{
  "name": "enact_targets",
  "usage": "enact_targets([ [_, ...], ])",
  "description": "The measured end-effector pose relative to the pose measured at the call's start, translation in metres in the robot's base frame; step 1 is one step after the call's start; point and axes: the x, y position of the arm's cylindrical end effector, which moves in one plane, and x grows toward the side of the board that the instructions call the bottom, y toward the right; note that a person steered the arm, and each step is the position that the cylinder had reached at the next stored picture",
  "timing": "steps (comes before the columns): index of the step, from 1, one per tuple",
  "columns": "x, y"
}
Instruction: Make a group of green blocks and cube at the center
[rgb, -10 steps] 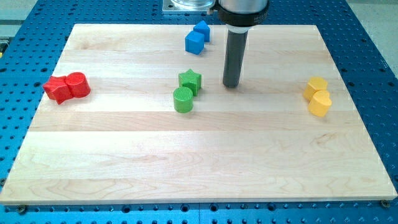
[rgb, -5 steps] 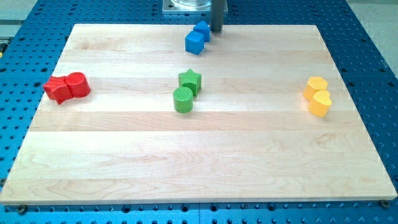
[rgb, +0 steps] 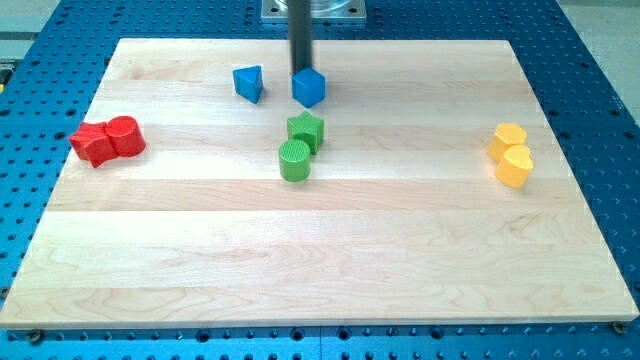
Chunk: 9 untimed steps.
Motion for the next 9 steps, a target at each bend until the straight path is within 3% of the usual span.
enact_targets([
  [5, 0.170, 0.036],
  [6, 0.210, -0.003],
  [7, 0.159, -0.027],
  [8, 0.163, -0.063],
  [9, 0.200, -0.091],
])
